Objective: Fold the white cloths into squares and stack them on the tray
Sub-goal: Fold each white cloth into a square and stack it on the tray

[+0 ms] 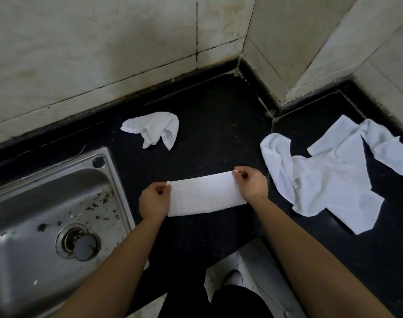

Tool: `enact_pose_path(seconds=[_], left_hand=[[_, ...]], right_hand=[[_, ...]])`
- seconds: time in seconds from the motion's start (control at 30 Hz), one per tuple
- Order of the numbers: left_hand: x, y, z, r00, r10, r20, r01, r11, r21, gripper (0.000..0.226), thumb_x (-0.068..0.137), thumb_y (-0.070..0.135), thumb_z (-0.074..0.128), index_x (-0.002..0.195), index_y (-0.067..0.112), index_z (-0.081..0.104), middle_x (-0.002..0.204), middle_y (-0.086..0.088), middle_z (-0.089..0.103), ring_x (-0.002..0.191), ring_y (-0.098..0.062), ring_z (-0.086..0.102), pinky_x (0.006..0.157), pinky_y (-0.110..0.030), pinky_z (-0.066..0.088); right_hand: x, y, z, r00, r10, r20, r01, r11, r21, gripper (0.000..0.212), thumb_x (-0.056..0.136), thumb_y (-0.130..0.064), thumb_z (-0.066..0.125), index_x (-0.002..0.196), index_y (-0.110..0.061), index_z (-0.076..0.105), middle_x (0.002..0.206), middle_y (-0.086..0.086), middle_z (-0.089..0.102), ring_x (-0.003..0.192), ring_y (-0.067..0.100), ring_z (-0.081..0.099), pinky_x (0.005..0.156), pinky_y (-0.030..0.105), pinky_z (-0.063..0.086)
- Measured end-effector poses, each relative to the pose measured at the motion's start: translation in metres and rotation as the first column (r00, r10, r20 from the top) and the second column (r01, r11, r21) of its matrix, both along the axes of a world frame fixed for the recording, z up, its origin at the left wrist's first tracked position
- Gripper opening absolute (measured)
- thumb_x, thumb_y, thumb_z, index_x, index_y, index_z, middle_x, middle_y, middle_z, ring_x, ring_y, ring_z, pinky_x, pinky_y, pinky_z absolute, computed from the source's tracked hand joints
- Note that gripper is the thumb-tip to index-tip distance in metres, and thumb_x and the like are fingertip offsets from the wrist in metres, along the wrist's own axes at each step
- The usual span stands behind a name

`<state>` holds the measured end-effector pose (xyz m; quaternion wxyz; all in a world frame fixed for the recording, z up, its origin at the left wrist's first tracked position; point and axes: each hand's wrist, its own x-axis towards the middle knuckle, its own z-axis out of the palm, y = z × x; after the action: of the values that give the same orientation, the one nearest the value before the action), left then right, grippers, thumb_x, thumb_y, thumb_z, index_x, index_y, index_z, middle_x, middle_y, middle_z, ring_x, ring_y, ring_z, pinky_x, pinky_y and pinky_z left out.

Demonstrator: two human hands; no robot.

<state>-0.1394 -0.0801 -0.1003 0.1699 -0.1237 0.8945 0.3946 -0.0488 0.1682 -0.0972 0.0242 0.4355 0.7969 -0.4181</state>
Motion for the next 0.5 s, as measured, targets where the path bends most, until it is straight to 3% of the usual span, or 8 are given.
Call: enact_pose_path(seconds=[0.2, 0.33, 0.5], left_hand=[[0.027, -0.016, 0.011, 0.999, 0.014, 0.045, -0.016, 0.999, 0.046, 0.041, 0.089, 0.048, 0.066, 0.113, 0.016, 0.057, 0.086, 0.012, 0.058, 0.081, -0.009, 0.057, 0.076, -0.029, 0.045], [0.054, -0.030, 0.008, 0.998, -0.044, 0.043, 0.041, 0.996, 0.074, 0.039, 0.092, 0.041, 0.065, 0.120, 0.016, 0.056, 0.088, 0.014, 0.058, 0.080, -0.004, 0.057, 0.075, -0.028, 0.045], [0.066, -0.029, 0.008, 0.997, -0.068, -0.034, 0.071, 0.992, 0.107, 0.029, 0.092, 0.030, 0.067, 0.118, 0.020, 0.057, 0.088, 0.007, 0.065, 0.077, -0.009, 0.062, 0.073, -0.034, 0.053]], right_hand=[[0.032, -0.011, 0.017, 0.998, -0.046, -0.048, 0.047, 0.999, 0.012, 0.040, 0.094, -0.048, 0.059, 0.126, -0.023, 0.059, 0.098, -0.008, 0.066, 0.091, 0.011, 0.062, 0.076, 0.030, 0.046], [0.068, -0.016, 0.014, 0.999, -0.029, -0.033, 0.025, 0.995, -0.096, 0.040, 0.093, -0.043, 0.064, 0.127, -0.022, 0.060, 0.089, -0.012, 0.066, 0.084, 0.002, 0.062, 0.075, 0.022, 0.047], [0.078, -0.018, 0.012, 0.997, -0.015, -0.072, 0.006, 0.993, -0.116, 0.037, 0.093, -0.032, 0.068, 0.128, -0.022, 0.061, 0.087, -0.009, 0.068, 0.083, 0.000, 0.062, 0.068, 0.009, 0.041]])
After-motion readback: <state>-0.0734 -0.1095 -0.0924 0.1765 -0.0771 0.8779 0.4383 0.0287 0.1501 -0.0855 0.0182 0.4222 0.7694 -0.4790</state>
